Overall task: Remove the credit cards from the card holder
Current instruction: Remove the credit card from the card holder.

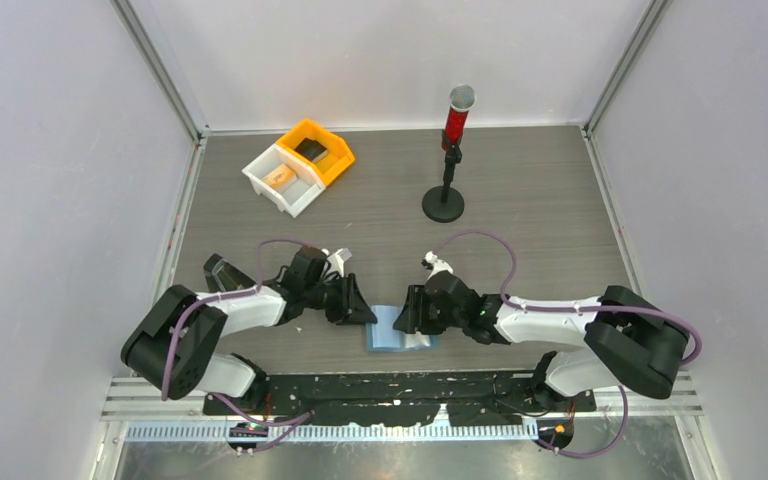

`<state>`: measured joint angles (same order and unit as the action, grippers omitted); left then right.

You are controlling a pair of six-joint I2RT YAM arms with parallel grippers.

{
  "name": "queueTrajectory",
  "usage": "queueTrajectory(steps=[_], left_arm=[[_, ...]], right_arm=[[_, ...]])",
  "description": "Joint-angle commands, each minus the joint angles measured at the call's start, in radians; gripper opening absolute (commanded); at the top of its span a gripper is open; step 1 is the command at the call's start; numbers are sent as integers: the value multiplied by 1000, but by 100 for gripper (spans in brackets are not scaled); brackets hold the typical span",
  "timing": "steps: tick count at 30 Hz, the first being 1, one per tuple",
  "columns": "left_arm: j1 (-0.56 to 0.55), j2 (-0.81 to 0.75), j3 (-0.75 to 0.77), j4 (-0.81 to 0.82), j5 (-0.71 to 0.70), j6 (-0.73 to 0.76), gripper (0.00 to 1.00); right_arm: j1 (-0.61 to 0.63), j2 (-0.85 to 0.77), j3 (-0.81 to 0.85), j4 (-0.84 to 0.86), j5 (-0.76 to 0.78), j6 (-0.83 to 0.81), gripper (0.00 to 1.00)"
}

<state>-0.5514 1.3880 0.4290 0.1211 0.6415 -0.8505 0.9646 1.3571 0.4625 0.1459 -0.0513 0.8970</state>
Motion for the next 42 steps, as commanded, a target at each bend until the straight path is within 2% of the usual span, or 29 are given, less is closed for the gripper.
queueTrajectory(steps=[1, 2, 5, 9, 10, 14, 16, 20, 37, 42], left_arm=[[-5, -9, -20, 149, 45, -53, 21], [-5, -11, -22, 164, 53, -63, 18], [-5, -30, -23, 189, 67, -88, 17], [-10, -51, -25, 187, 66, -89, 28], [-11, -53, -26, 187, 69, -88, 26], [-20, -55, -29, 186, 61, -90, 6], [-25, -48, -25, 186, 56, -92, 1], [-40, -34, -11, 185, 48, -96, 0], [-71, -86, 16, 67, -37, -61, 0], [-72, -96, 16, 62, -40, -61, 0]], right_arm=[[-6, -22, -11, -26, 5, 0, 50], [-6, -23, -10, -26, 4, 0, 50], [-6, -26, -5, -26, -2, 3, 51], [-6, -37, 5, -42, 3, -1, 55], [-6, -44, 7, -45, 3, -2, 55], [-6, -70, 18, -46, -15, -1, 64], [-6, -81, 27, -40, -26, 2, 70], [-6, -89, 36, -31, -38, 11, 78], [-5, -28, 48, -20, -75, 25, 78], [-5, -22, 57, -55, -63, 14, 72]])
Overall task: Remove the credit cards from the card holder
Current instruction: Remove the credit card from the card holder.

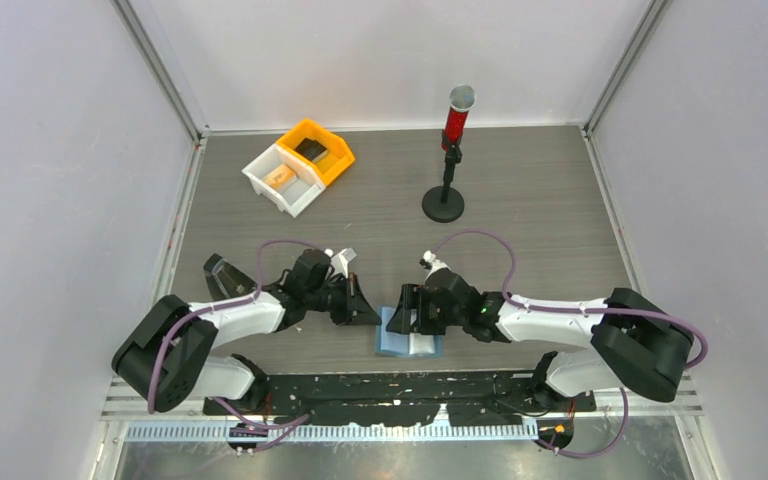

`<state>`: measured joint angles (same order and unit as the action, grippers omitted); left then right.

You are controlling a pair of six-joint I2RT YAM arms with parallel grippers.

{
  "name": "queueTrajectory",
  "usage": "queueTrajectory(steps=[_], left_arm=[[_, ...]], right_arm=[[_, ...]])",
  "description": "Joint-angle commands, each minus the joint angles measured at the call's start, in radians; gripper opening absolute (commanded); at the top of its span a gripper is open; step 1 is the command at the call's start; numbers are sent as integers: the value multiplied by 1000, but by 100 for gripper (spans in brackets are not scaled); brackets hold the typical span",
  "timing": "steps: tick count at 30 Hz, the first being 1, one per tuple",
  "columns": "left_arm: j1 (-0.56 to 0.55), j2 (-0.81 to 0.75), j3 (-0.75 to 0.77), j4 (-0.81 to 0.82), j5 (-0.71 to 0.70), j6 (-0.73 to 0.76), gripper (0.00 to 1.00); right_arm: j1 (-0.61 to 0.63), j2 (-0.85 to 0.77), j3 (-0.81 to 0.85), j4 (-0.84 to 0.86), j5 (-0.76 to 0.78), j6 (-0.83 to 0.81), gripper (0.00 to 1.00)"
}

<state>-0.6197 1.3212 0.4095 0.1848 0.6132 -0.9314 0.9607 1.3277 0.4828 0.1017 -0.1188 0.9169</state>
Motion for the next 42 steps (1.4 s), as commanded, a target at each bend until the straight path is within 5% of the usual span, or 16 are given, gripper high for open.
queueTrajectory(steps=[1, 23, 29, 35, 42], left_arm=[[-4, -32, 35, -4, -13, 20, 0], [-4, -73, 27, -51, -50, 17, 0], [-3, -105, 6, -27, -68, -13, 0], [-6, -127, -9, -28, -113, -42, 0], [-16, -159, -8, -49, -149, -61, 0]], right_arm=[[-1, 8, 36, -16, 9, -6, 70], [-1, -126, 114, -418, 227, -97, 62], [0, -194, 125, -256, 98, -67, 65], [6, -111, 165, -197, 64, -36, 74], [16, 3, 183, -129, -5, -20, 74]])
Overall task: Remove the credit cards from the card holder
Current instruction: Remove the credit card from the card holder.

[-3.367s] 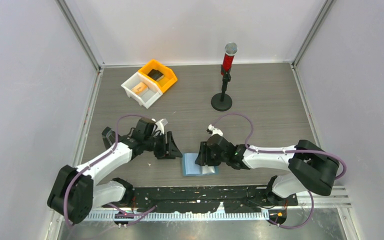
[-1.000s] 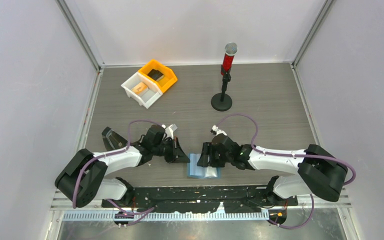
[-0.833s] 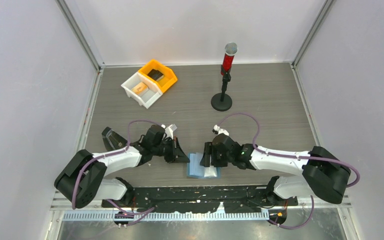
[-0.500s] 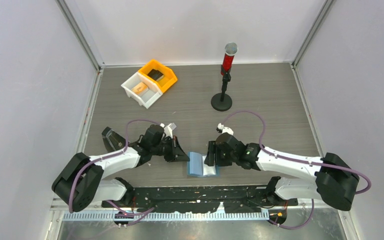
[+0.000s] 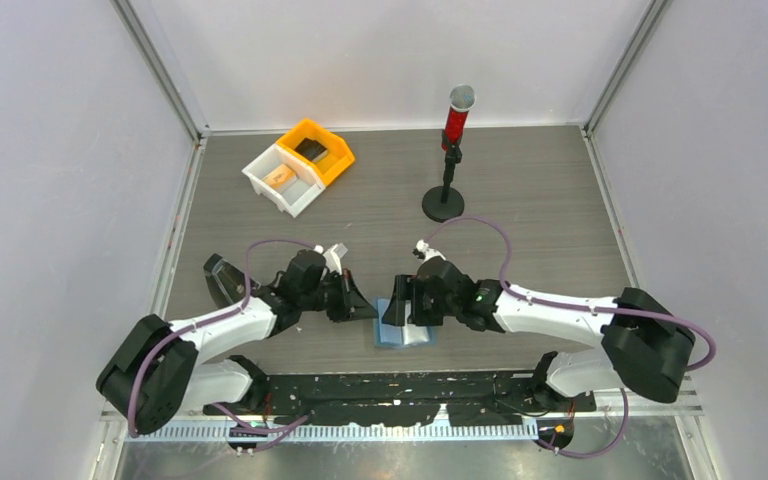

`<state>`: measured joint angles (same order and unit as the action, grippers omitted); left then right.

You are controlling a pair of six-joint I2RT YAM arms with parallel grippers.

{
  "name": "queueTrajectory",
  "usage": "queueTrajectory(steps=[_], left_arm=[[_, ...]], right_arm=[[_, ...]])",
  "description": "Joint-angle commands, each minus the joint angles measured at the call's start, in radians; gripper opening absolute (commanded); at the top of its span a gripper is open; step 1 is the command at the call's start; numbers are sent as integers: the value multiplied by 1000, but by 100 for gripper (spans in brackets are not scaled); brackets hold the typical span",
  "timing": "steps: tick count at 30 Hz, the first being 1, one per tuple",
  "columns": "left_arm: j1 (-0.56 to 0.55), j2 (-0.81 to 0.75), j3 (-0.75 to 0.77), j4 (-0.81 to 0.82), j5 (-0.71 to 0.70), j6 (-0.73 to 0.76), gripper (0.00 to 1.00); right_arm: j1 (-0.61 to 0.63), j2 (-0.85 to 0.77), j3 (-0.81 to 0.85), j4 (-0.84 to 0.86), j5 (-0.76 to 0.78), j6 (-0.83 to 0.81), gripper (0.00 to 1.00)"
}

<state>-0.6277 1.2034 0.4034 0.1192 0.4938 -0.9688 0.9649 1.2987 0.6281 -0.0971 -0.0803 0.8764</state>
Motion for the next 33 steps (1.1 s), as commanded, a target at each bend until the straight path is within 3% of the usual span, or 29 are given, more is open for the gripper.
queueTrajectory(steps=[1, 12, 33], left_arm=[[-9, -48, -4, 16, -32, -26, 0], [-13, -61, -3, -6, -50, -26, 0], [-13, -67, -9, -43, -62, 12, 0]], right_arm=[[12, 40, 33, 79, -45, 21, 74], [12, 63, -9, 91, -36, 22, 62], [12, -15, -52, 26, 21, -8, 63]])
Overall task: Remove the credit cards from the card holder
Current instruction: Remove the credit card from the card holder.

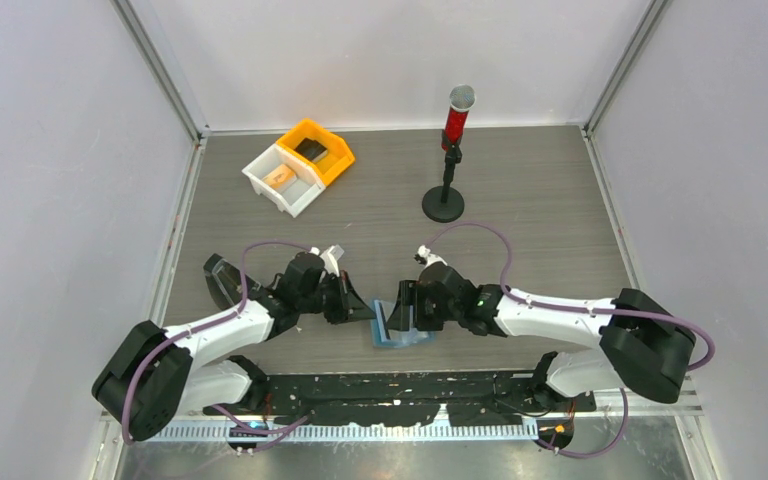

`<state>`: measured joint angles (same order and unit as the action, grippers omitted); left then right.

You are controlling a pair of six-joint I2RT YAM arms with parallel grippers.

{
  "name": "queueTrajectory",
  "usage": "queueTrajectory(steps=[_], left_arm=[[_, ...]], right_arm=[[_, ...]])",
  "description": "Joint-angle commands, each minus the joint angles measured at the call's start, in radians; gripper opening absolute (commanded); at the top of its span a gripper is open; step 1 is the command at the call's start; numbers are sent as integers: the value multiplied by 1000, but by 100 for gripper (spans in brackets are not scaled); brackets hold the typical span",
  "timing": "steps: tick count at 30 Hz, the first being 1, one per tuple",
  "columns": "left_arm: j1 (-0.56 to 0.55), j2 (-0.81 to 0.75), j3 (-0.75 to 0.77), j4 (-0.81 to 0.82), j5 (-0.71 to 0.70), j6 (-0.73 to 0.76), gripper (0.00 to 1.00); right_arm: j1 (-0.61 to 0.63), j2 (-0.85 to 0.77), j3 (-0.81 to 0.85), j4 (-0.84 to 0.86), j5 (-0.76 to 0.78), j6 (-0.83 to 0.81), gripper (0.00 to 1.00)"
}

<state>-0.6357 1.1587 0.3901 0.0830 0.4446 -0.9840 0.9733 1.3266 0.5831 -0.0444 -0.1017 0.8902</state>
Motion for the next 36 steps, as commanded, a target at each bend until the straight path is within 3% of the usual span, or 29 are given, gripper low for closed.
queueTrajectory(steps=[1, 25, 31, 36], left_arm=[[-4, -22, 4, -9, -12, 29, 0], [-5, 16, 63, -124, -43, 128, 0], [-5, 5, 85, -194, -93, 153, 11], [-4, -47, 130, -305, -156, 169, 22]], right_arm=[[4, -46, -6, -32, 44, -24, 65], [4, -137, 89, -346, 239, -106, 67], [4, -175, 132, -373, 236, -118, 62], [2, -173, 124, -270, 164, -133, 52]])
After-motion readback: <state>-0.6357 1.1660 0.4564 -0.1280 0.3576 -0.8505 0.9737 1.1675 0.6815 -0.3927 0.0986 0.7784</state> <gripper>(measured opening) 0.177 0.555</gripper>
